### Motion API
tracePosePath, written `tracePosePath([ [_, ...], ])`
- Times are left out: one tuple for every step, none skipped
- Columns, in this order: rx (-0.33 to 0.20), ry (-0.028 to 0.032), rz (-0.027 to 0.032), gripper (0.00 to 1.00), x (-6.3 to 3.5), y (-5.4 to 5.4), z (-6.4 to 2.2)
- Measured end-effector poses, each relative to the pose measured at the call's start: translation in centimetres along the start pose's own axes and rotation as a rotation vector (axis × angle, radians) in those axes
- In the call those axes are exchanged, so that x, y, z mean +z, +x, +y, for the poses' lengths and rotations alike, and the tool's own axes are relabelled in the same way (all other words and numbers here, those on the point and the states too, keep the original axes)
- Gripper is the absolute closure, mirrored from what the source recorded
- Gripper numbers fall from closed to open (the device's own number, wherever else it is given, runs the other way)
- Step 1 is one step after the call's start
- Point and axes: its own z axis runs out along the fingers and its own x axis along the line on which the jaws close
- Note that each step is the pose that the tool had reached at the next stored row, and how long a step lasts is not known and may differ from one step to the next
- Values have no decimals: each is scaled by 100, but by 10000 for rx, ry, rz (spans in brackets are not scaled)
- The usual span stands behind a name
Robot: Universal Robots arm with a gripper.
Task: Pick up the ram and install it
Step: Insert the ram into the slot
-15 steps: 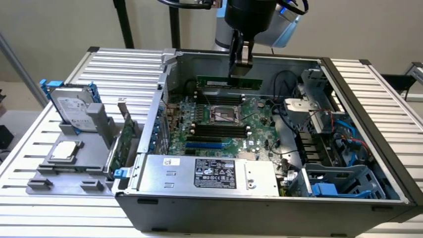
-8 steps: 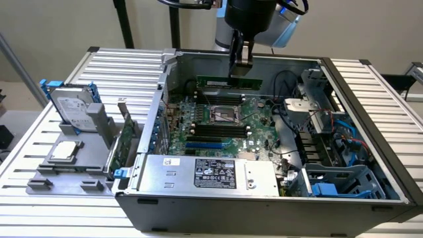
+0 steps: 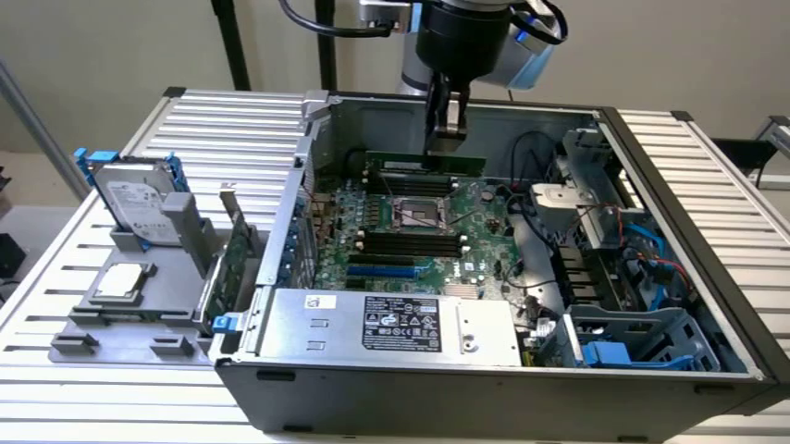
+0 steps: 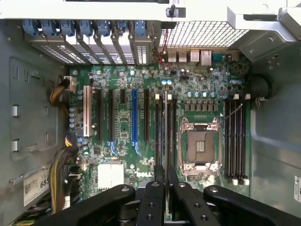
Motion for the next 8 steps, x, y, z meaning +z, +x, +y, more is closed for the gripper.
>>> tracePosePath([
  [0,0,0,87,18,1,0],
  [1,-1,1,87,36,1,-1],
  [1,-1,1,87,54,2,-1],
  [1,-1,2,87,72,2,-2],
  [3,0,1,87,90,3,-3],
  [4,0,0,87,108,3,-4],
  [5,0,1,87,127,4,-5],
  [7,0,1,87,146,4,-7],
])
